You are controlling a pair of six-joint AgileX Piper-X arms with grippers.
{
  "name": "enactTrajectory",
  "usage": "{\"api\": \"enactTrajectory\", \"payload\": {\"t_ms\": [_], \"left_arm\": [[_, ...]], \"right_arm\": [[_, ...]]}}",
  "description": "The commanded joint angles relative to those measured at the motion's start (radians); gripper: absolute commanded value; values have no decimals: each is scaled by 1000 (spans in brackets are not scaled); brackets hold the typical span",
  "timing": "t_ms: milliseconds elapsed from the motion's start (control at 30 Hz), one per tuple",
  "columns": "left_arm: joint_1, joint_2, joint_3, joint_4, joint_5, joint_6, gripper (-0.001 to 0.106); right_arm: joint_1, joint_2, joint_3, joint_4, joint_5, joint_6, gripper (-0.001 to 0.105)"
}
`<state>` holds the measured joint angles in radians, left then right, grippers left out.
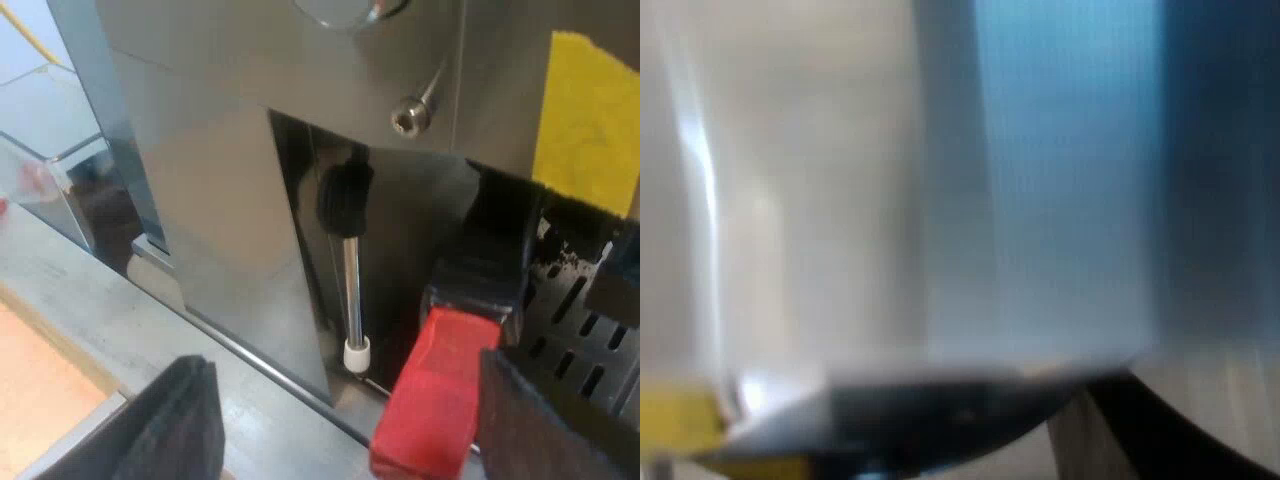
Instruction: Put the handle in the coffee machine
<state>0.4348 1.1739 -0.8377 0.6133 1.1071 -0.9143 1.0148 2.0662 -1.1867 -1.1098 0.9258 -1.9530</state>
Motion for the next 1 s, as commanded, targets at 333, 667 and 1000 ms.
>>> {"api": "enactTrajectory", "payload": {"t_ms": [333, 667, 1000], "left_arm": [[-1, -35, -110, 9, 12, -130, 10], [-67, 33, -195, 5, -191, -220, 1], [-102, 220, -350, 108, -308, -223, 1]], "right_arm": [[1, -35, -27, -92, -16, -5, 38], [1, -35, -27, -92, -8, -5, 38], [1, -35, -27, -128, -2, -5, 38]]}}
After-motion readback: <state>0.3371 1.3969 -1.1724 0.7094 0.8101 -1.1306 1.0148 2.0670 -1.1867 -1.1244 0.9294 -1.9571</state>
